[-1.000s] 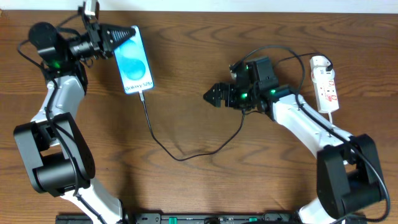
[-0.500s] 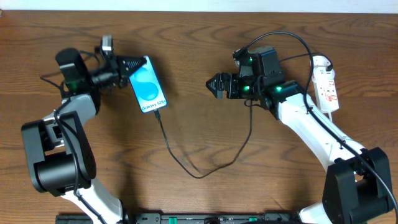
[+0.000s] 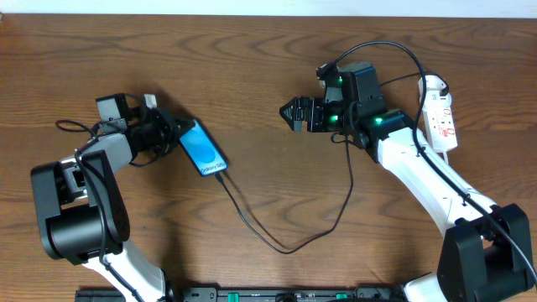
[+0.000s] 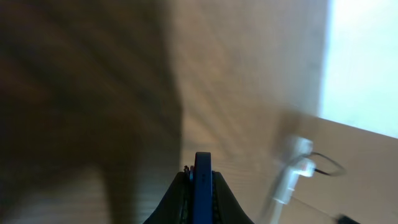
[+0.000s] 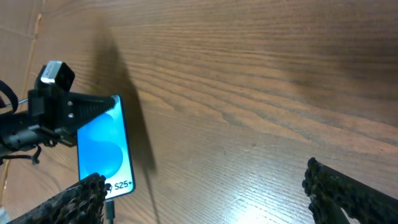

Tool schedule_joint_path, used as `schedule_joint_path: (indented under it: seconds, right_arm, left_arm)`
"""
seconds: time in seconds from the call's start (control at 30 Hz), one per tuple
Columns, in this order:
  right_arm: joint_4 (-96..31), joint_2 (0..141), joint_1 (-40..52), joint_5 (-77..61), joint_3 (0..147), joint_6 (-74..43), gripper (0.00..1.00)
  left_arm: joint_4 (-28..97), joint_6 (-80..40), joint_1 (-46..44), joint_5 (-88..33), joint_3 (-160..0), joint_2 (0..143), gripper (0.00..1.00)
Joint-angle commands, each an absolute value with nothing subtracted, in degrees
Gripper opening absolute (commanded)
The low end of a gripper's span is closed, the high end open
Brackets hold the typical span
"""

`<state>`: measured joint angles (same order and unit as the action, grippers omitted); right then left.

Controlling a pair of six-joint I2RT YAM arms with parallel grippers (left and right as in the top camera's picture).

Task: Plug charger to phone and switch on socket
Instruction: 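Lower the cabled phone toward the table with the left gripper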

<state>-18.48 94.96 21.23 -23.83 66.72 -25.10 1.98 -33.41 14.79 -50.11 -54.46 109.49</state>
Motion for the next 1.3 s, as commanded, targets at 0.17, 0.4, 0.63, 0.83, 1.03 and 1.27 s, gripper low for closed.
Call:
schedule_joint_path:
  seconds: [0.17, 0.4, 0.63, 0.83, 1.03, 1.27]
  right_arm:
    - [-18.9, 93.7, 21.4, -23.5, 67.7, -23.9, 0.99]
    - [-19.1, 93.7, 21.4, -23.5, 67.7, -23.7, 0.99]
    - [-19.1, 93.7, 21.5, -23.5, 67.7, -23.7, 0.99]
    - [-19.1, 93.7, 21.5, -23.5, 67.7, -23.7, 0.99]
    - [-19.1, 93.7, 21.5, -23.5, 67.7, -23.7, 0.99]
    - [-19.3, 93.7, 21.5, -23.5, 67.7, -23.7, 0.99]
  left_arm:
    - [6.3, -26.6, 14.8, -40.8, -55.0, 107.9, 0.07]
    - [6.9, -26.6, 14.8, -39.8, -55.0, 107.9, 0.07]
    - [7.5, -26.6, 14.8, -39.8, -55.0, 107.9, 0.09]
    - [7.7, -26.6, 14.8, -39.8, -55.0, 107.9, 0.17]
    - [8.6, -26.6, 14.8, -39.8, -55.0, 107.9, 0.27]
    - [9.5, -26.6, 14.8, -39.8, -55.0, 107.9, 0.41]
